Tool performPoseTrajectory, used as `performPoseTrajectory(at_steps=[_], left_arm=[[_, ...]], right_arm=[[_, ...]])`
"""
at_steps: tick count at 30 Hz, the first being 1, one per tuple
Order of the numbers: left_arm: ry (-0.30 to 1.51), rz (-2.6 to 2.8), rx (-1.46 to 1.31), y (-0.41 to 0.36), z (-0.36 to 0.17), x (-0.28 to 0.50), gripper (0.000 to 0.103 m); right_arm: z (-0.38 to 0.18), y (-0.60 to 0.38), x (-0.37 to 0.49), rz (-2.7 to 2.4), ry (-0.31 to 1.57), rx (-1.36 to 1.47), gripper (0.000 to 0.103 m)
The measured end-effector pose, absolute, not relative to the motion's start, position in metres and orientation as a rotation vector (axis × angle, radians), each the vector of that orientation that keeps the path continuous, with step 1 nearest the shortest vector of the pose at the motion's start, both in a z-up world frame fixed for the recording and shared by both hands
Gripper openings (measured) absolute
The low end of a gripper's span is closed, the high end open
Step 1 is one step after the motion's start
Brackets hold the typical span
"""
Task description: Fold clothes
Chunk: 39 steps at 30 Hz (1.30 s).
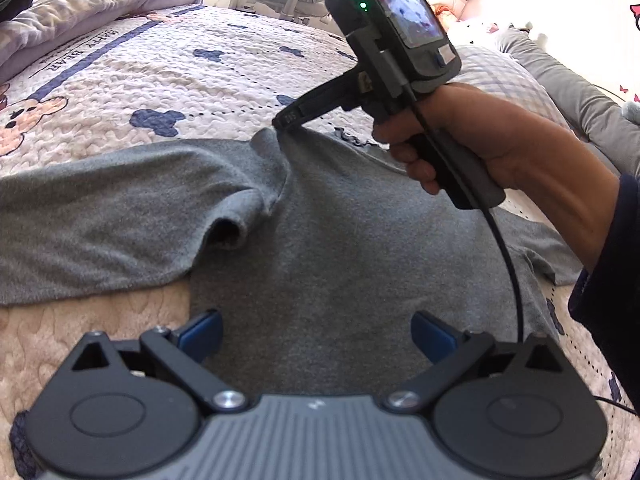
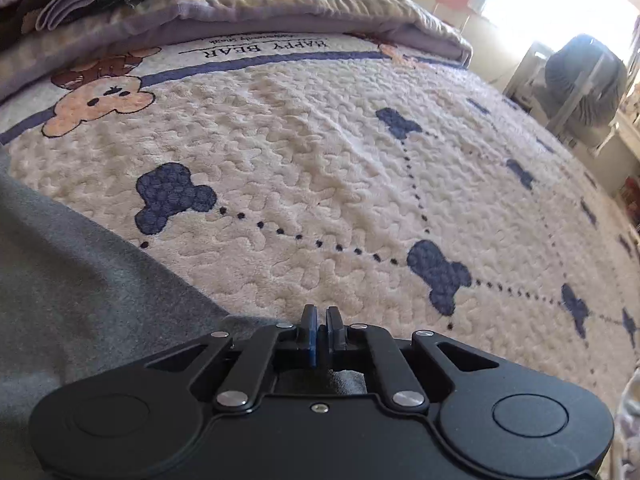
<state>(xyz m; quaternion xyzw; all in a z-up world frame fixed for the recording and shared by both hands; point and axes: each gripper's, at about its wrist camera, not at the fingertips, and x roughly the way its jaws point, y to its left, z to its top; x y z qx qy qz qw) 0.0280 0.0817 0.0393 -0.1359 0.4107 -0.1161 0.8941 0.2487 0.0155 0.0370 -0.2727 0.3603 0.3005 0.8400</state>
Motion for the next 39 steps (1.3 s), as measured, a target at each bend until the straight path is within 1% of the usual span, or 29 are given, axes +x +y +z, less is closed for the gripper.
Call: performPoseTrajectory(at_steps=[5, 10, 11, 12, 13, 14, 15, 16, 18, 19, 20, 21, 22, 23, 24, 27, 33, 37, 39], left_arm=[[0.832, -0.220, -0.285, 0.087, 0.044, 0.028, 0.101], [0.818, -0.191, -0.309, 0.096, 0.047, 0.030, 0.101], [0.824, -0.191, -0.326, 0.098, 0.046, 0.031, 0.101], [0.832, -0.194, -0.345, 0.100, 0.045, 0.031, 0.101], [0.838, -0.200, -0.362, 0.101, 0.044, 0.032, 0.101], [0.843, -0.206, -0.373, 0.102, 0.044, 0.032, 0.101], [0.844, -0.209, -0.373, 0.101, 0.044, 0.032, 0.101], [0.842, -0.209, -0.370, 0.101, 0.044, 0.032, 0.101], [0.841, -0.202, -0.364, 0.101, 0.044, 0.032, 0.101], [0.843, -0.202, -0.366, 0.101, 0.044, 0.032, 0.101], [0.845, -0.206, -0.372, 0.101, 0.043, 0.032, 0.101], [0.847, -0.208, -0.375, 0.102, 0.043, 0.032, 0.101], [0.847, -0.207, -0.375, 0.102, 0.043, 0.032, 0.101], [0.847, -0.206, -0.372, 0.101, 0.043, 0.032, 0.101], [0.846, -0.207, -0.367, 0.101, 0.043, 0.032, 0.101], [0.844, -0.204, -0.364, 0.101, 0.044, 0.031, 0.101], [0.833, -0.194, -0.367, 0.104, 0.046, 0.031, 0.101], [0.838, -0.179, -0.360, 0.106, 0.044, 0.033, 0.101], [0.842, -0.171, -0.359, 0.107, 0.042, 0.034, 0.101]], right_arm=[[0.057, 0.007, 0.255, 0.565, 0.656, -0.521, 0.000], [0.055, 0.007, 0.266, 0.608, 0.718, -0.506, 0.000], [0.054, 0.008, 0.264, 0.634, 0.733, -0.502, 0.012], [0.054, 0.009, 0.261, 0.666, 0.738, -0.495, 0.019], [0.055, 0.010, 0.258, 0.697, 0.744, -0.488, 0.042], [0.056, 0.011, 0.254, 0.732, 0.746, -0.484, 0.060], [0.057, 0.013, 0.248, 0.772, 0.741, -0.488, 0.065], [0.058, 0.016, 0.242, 0.807, 0.739, -0.498, 0.066], [0.054, 0.022, 0.232, 0.848, 0.751, -0.544, 0.067], [0.049, 0.025, 0.229, 0.866, 0.769, -0.578, 0.066], [0.041, 0.028, 0.228, 0.865, 0.789, -0.619, 0.060], [0.035, 0.029, 0.228, 0.855, 0.799, -0.634, 0.058], [0.035, 0.027, 0.229, 0.857, 0.797, -0.602, 0.039], [0.035, 0.026, 0.230, 0.848, 0.788, -0.578, 0.005], [0.035, 0.025, 0.228, 0.816, 0.768, -0.571, 0.001], [0.039, 0.028, 0.220, 0.790, 0.698, -0.584, 0.001], [0.052, 0.026, 0.229, 0.745, 0.615, -0.530, 0.001], [0.048, 0.033, 0.231, 0.658, 0.561, -0.554, 0.001], [0.038, 0.036, 0.238, 0.620, 0.576, -0.560, 0.001]])
